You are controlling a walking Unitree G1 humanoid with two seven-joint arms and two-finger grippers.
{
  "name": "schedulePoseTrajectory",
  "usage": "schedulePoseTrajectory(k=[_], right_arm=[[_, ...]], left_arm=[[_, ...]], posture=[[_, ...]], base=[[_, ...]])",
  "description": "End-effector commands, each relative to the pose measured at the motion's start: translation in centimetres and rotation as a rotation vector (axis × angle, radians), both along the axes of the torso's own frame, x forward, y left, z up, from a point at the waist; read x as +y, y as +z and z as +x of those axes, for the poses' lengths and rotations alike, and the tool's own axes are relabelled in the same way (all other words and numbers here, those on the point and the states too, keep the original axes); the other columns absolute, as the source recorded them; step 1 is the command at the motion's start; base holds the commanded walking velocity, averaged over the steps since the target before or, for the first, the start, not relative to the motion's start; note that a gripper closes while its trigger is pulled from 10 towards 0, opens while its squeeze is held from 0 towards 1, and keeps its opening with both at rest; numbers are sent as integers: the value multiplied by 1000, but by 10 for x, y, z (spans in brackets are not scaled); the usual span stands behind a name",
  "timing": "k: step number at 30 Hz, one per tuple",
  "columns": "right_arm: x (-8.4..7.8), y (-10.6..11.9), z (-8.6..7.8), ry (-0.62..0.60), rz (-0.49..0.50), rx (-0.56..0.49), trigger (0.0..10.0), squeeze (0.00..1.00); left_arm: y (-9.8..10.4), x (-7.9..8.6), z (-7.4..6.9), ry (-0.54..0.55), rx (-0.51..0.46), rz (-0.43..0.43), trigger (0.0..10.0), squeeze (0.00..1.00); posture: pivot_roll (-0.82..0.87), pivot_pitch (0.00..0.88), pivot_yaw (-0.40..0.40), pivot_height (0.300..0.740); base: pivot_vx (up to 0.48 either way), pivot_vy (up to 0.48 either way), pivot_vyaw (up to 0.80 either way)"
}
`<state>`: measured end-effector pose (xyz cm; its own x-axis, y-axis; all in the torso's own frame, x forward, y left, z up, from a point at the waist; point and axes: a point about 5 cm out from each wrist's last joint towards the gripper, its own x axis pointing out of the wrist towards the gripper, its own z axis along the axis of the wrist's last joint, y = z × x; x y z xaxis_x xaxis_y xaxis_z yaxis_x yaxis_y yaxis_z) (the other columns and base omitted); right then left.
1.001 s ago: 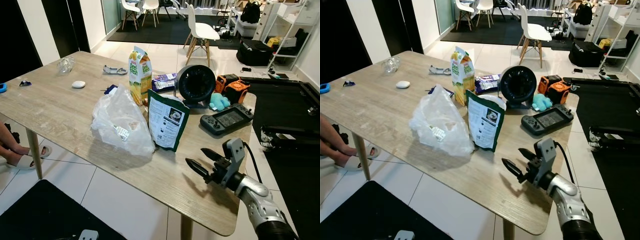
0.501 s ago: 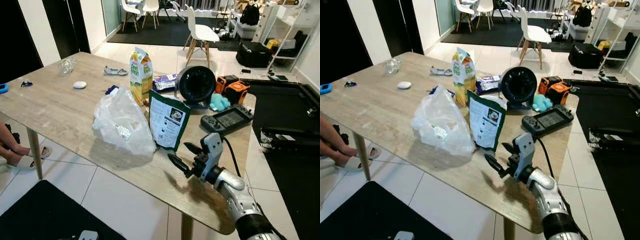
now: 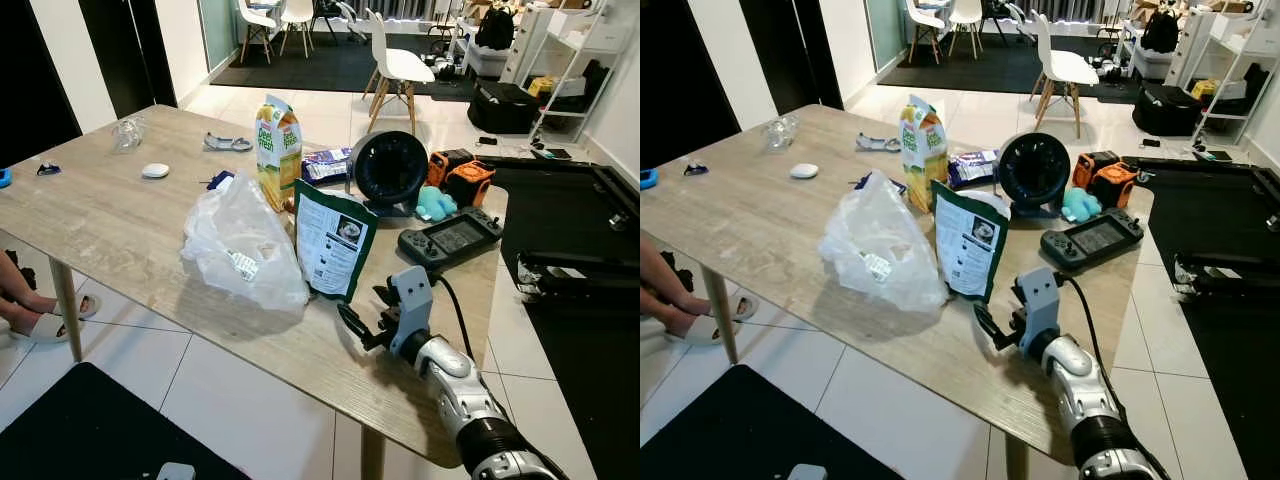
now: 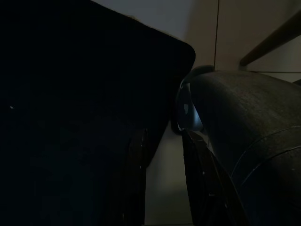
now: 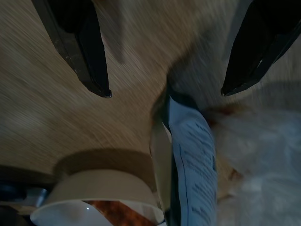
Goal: Restocking fridge
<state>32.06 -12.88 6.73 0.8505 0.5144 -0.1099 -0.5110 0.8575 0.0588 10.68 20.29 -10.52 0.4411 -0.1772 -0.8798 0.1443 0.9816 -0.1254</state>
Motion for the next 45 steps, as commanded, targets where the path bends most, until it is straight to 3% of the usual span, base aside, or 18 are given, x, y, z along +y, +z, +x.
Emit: schedulePoseTrajectory(k=[1,18,34,37,40,42,45], right_arm=[[4,0,1,-2,18,-3,10000,0],[42,21,18,-8,64,-79,10000,0],[53,25,20,-14,74,-92,10000,0],[54,28,22,-19,94,-96,10000,0],[56,37,26,-16,159,-117,10000,0],[55,50,30,-12,254,-148,10000,0],[53,55,32,-15,286,-162,10000,0]], left_arm=[[-5,-18,-10,-32,42,-50,10000,0],[-6,-18,-17,-29,49,-53,10000,0],[-10,-20,-39,-39,78,-66,10000,0],[-10,-19,-40,-40,78,-65,10000,0],[-9,-18,-39,-42,74,-65,10000,0],[-9,-18,-37,-44,68,-64,10000,0],[-9,-18,-36,-45,64,-64,10000,0]], posture=[[81,1,-33,740],[102,36,-44,740],[117,116,-58,740],[119,120,-58,740],[121,130,-59,740],[123,128,-59,740],[123,126,-60,740]], base=[[0,0,0],[0,0,0],[0,0,0],[0,0,0],[0,0,0],[0,0,0],[0,0,0]])
